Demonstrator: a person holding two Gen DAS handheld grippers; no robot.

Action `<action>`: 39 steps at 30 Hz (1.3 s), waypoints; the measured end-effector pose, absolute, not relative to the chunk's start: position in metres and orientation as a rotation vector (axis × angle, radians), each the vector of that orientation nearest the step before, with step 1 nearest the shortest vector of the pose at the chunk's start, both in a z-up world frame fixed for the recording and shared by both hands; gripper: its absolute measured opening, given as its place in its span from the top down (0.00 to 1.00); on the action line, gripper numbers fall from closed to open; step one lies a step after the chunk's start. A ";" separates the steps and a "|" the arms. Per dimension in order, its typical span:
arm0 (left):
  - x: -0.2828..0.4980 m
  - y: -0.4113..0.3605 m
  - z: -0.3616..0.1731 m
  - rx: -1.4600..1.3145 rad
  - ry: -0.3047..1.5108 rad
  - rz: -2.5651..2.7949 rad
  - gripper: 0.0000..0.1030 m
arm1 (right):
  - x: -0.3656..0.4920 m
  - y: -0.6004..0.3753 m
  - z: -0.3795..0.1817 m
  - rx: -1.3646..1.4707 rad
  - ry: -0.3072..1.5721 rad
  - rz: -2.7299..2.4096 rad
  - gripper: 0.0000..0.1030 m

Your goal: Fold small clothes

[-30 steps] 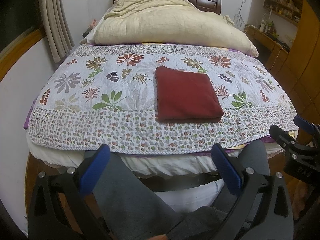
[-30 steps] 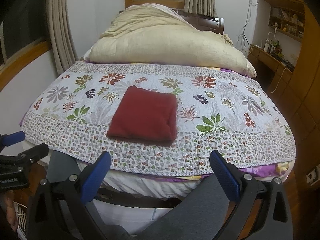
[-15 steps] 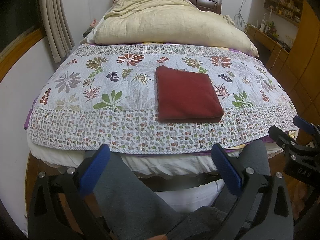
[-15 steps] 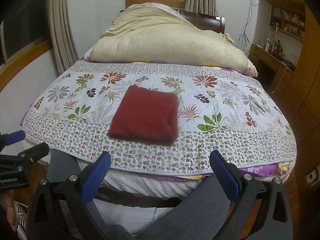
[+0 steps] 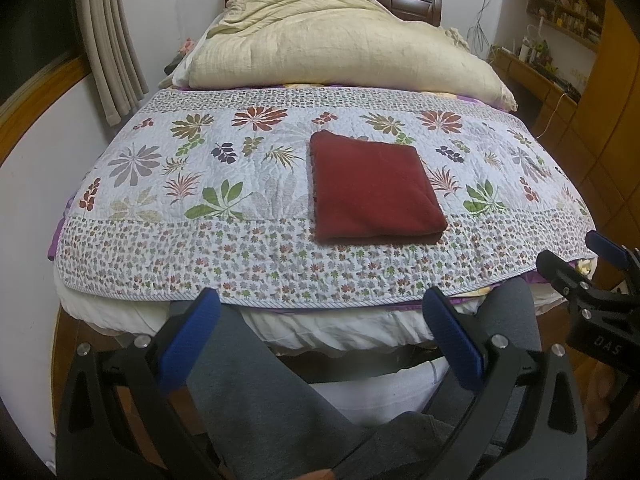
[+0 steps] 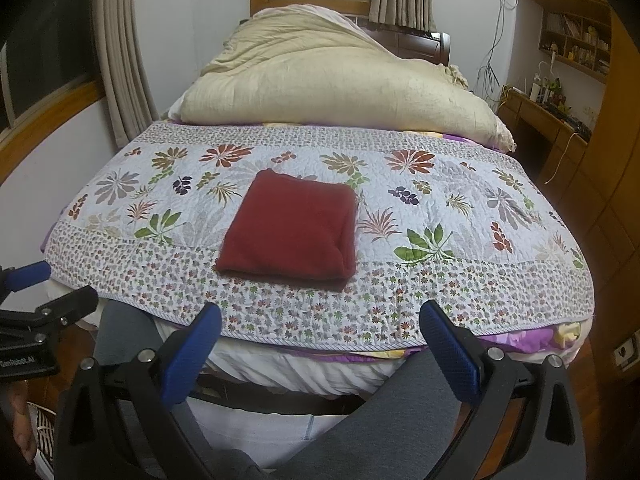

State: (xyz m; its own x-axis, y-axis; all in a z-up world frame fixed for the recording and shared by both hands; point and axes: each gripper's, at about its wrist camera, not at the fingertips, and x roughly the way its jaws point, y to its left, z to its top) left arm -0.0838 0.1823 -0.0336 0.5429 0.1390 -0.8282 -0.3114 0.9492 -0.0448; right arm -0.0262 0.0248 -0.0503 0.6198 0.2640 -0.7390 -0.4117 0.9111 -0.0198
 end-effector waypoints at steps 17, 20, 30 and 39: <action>-0.078 0.181 -0.035 -0.184 0.974 0.265 0.03 | -0.023 0.024 -0.054 -0.190 0.822 0.398 0.04; -0.078 0.181 -0.035 -0.185 0.974 0.265 0.03 | -0.021 0.024 -0.054 -0.190 0.825 0.399 0.04; -0.075 0.182 -0.038 -0.183 0.979 0.259 0.03 | -0.020 0.023 -0.055 -0.190 0.827 0.401 0.04; -0.076 0.182 -0.038 -0.183 0.980 0.260 0.03 | -0.019 0.021 -0.056 -0.193 0.828 0.406 0.04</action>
